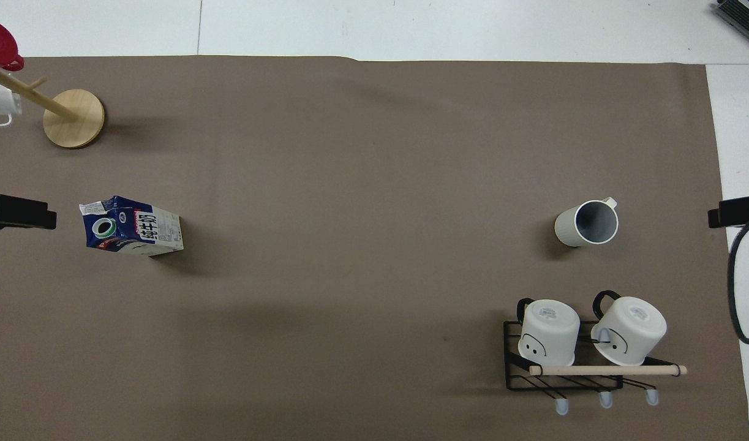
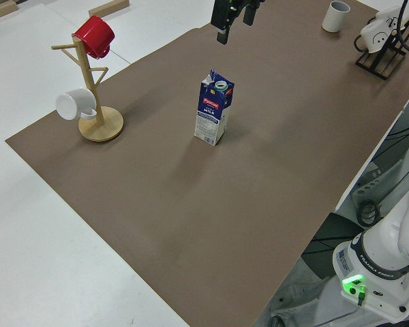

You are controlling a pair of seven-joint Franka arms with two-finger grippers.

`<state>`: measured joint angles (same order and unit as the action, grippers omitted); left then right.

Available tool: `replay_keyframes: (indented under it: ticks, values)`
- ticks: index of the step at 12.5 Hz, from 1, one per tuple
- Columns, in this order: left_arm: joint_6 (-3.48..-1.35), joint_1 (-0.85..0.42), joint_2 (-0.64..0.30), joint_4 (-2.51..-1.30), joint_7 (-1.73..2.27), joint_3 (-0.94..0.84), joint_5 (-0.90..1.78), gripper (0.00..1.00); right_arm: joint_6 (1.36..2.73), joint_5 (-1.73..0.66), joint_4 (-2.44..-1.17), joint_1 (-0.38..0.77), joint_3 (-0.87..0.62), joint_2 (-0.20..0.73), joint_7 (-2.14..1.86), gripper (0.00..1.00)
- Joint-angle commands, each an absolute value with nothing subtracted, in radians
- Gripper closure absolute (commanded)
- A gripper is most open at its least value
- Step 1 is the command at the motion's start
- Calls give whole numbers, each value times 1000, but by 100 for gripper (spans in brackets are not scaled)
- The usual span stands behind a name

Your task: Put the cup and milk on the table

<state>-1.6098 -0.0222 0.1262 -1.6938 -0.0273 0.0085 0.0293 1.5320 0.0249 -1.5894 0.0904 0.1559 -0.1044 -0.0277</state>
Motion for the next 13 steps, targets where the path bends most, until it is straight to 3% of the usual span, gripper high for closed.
replay_keyframes:
  ticks: [1, 4, 9, 13]
  values:
    - [-1592, -38, 123, -1677, -20, 15, 14, 0, 1554, 29, -1620, 89, 152, -129, -41, 0]
    - [-1592, -41, 123, -1677, -20, 14, 12, 0, 1565, 28, -1632, 89, 152, -126, -29, 0]
    - [-1592, -44, 123, -1677, -12, 12, 12, 0, 1800, 28, -1807, 166, 147, -114, 40, 0]
    - [-1597, -44, 123, -1677, -17, 12, 12, 0, 1946, 21, -1871, 169, 147, -5, 57, 0]
